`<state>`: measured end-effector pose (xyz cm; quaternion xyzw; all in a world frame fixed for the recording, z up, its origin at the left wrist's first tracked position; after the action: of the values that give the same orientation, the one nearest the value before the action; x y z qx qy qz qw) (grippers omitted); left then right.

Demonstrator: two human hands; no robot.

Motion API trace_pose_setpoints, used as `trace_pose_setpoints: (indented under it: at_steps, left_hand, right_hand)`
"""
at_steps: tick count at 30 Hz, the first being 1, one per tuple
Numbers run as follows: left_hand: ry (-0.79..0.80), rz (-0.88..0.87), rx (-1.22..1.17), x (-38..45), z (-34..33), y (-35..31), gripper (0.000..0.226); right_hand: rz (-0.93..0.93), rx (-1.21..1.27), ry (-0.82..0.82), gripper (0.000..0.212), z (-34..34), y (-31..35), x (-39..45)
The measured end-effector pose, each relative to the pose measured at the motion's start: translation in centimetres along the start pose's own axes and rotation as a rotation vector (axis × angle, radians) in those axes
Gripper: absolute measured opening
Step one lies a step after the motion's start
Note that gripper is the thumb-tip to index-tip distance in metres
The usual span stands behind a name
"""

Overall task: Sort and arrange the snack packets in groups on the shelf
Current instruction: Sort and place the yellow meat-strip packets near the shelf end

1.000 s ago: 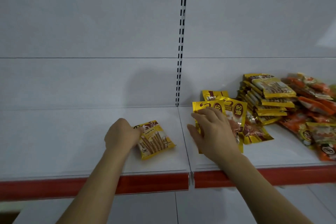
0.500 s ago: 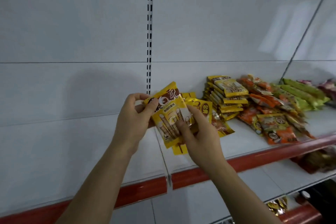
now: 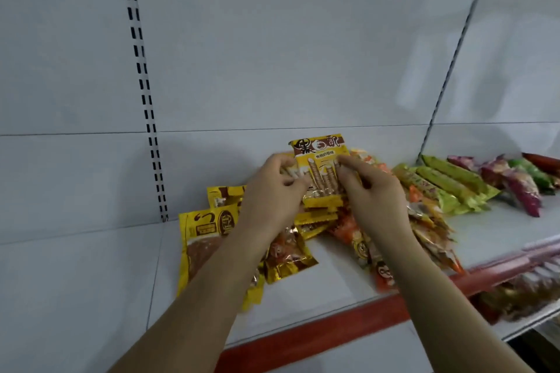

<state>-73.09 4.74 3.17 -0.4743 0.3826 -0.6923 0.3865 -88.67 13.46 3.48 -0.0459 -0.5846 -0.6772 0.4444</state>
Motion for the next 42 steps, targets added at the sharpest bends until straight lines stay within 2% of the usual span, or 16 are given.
trace_pose_setpoints:
  at_steps: [3,7,9,14,16,20,23,26,27,29,31,34,37,39,42]
  left_hand:
    - [-0.047,-0.094,0.259,1.2,-1.3,-0.2,0.034]
    - [-0.017,-0.126,0.538,1.8,-2.0,0.4,0.045]
    - [0.022,-0.125,0.603,1.8,-2.3,0.6,0.048]
    - [0.045,-0.124,0.627,1.9,-2.7,0.2,0.046]
    - [0.012,-0.122,0.6,1.6,-1.7,0.1,0.04]
    - [-0.157,-0.062,0.517,0.0,2.7,1.4,0.022]
    - [-0.273,0.003,0.576,-1.8,6.5,3.8,0.012]
    - [-0.368,0.167,0.734,-3.7,10.4,6.7,0.019]
    - [-0.349,0.246,0.782,-4.2,11.4,7.8,0.024]
    - [-0.205,0.385,0.83,-4.8,12.3,9.9,0.044]
    - [-0.081,0.42,0.813,-5.1,12.2,11.2,0.05]
    - [-0.038,0.403,0.694,-5.0,11.8,11.6,0.05]
    - [-0.008,0.411,0.53,-5.0,11.5,12.0,0.054]
    - [-0.049,0.395,0.376,-5.0,11.7,12.2,0.043]
    - [-0.131,0.43,0.137,-5.5,12.8,12.2,0.025]
  right_hand:
    - [0.043,-0.091,0.056,0.03,-1.2,-1.4,4.2]
    - [0.233,-0.306,0.181,0.029,-4.2,-3.0,6.7]
    - [0.3,-0.395,0.2,0.027,-5.1,-4.0,6.9]
    - [0.328,-0.476,0.229,0.034,-5.0,-4.2,7.3]
    - [0.381,-0.453,0.162,0.036,-4.6,-3.1,6.8]
    - [0.572,-0.231,-0.006,0.029,-4.1,0.1,3.4]
    - [0.706,-0.123,0.029,0.023,-5.5,1.9,-0.5]
    - [0.592,-0.197,0.258,0.027,-7.8,2.0,-4.3]
    - [0.533,-0.237,0.337,0.028,-8.7,1.9,-5.5]
    - [0.432,-0.323,0.464,0.033,-10.6,1.7,-7.7]
    - [0.344,-0.436,0.53,0.042,-12.1,1.9,-9.4]
    - [0.237,-0.515,0.53,0.048,-13.3,2.5,-10.8]
    - [0.177,-0.455,0.525,0.031,-13.6,3.3,-11.7]
    - [0.165,-0.393,0.484,0.027,-13.1,3.4,-12.0]
    - [0.115,-0.438,0.316,0.038,-11.3,2.7,-11.5]
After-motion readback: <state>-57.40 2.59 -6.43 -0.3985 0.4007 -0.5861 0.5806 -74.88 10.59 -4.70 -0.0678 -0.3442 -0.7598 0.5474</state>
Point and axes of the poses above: each hand's wrist, its own x-axis towards the middle knuckle, its own z-axis out of the back of the hand, y = z × x, the point moved 4 cm from there along x, towards the middle knuckle, and after that the axes turned 6 degrees about -y, right-handed, at the moved point
